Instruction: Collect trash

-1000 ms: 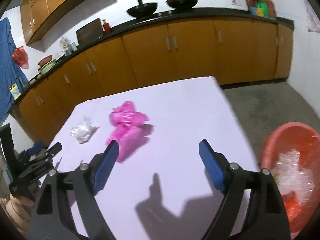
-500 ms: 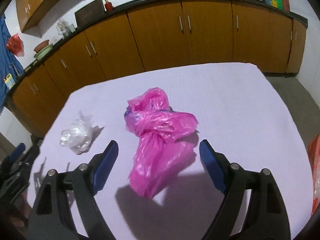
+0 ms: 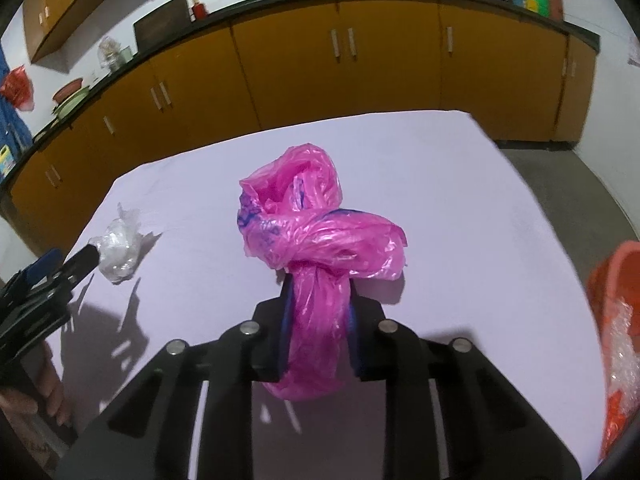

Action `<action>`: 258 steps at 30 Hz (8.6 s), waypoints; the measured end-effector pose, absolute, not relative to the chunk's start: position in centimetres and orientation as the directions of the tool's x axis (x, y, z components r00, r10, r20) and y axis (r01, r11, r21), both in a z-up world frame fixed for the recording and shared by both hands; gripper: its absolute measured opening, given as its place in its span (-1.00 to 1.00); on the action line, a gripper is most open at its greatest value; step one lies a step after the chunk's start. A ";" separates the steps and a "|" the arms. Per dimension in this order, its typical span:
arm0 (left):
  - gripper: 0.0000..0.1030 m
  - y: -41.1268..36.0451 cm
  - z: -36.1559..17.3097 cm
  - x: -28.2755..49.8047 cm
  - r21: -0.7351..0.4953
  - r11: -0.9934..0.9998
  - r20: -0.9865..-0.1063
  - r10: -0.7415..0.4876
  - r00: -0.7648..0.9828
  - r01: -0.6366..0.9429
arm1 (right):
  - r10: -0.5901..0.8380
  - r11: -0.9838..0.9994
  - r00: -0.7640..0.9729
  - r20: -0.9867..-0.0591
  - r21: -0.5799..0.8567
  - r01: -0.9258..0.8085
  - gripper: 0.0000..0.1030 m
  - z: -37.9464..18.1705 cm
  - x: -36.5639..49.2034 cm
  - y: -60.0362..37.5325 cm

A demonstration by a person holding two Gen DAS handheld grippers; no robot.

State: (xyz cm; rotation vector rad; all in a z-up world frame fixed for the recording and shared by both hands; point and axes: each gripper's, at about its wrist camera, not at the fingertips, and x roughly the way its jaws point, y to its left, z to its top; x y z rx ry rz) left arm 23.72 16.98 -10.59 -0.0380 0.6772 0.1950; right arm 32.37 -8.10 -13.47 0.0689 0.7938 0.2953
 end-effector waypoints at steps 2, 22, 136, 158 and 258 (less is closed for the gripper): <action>0.87 16.8 -10.8 24.9 0.042 0.979 -0.646 0.179 0.742 -0.200 | 0.287 0.957 0.669 -0.686 0.182 -0.224 -0.55 -13.1 32.0 -9.2; -0.42 14.8 -8.9 23.3 0.021 0.982 -0.686 0.152 0.712 -0.189 | 0.239 0.971 0.723 -0.648 0.149 -0.187 -0.55 -9.6 27.1 -14.0; 0.96 -4.8 -1.5 7.2 0.016 0.994 -0.431 -0.090 0.898 0.108 | -0.375 0.927 0.878 -0.297 -0.085 0.366 0.92 -4.3 3.4 -35.2; 0.96 1.8 -2.0 -3.0 0.011 0.997 -0.353 0.072 0.933 -0.072 | -0.276 0.961 0.915 -0.294 -0.092 0.261 0.92 -2.2 -4.3 -28.5; 0.96 0.1 -2.4 -5.7 0.029 0.999 -0.320 0.031 0.947 -0.023 | -0.206 0.976 0.917 -0.341 0.001 0.219 0.92 -3.1 -5.1 -28.9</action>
